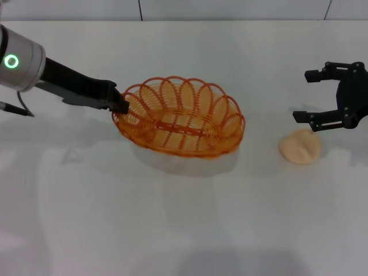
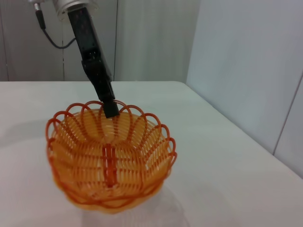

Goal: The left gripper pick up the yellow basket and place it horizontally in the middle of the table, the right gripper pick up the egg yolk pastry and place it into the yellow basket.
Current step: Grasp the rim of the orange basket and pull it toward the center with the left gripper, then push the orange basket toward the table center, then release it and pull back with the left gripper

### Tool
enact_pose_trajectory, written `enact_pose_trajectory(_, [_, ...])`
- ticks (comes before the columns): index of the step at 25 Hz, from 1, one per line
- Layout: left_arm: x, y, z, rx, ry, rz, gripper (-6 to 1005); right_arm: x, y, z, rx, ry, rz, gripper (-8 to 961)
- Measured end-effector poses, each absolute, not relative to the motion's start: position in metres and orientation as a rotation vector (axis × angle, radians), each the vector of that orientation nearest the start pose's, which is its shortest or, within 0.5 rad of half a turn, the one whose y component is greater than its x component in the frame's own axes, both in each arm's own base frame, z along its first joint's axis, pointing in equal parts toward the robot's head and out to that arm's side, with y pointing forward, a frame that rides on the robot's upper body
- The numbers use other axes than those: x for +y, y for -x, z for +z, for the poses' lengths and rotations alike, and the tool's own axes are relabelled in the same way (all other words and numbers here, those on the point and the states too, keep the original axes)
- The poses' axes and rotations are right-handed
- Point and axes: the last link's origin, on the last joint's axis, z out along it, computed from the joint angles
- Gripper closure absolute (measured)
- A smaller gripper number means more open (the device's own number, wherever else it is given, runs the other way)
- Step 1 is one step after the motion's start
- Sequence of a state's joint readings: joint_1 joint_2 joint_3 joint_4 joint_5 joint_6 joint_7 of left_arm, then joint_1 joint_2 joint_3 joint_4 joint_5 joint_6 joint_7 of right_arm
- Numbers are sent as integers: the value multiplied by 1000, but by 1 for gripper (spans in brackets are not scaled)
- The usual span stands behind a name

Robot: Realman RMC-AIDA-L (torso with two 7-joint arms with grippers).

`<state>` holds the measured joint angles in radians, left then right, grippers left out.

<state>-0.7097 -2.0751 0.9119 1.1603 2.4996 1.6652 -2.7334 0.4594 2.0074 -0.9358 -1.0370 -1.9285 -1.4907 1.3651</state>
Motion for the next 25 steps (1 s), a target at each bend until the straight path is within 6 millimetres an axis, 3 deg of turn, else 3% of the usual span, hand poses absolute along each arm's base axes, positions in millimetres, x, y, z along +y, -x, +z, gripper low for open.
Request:
enact_pose_trajectory(10, [383, 212, 38, -1704, 2216, -2, 932, 354, -234, 57, 52, 2703, 369, 109])
enact_pose_trajectory(25, [392, 214, 0, -1781, 2238, -35, 932, 350, -235, 54, 45, 2714, 389, 112])
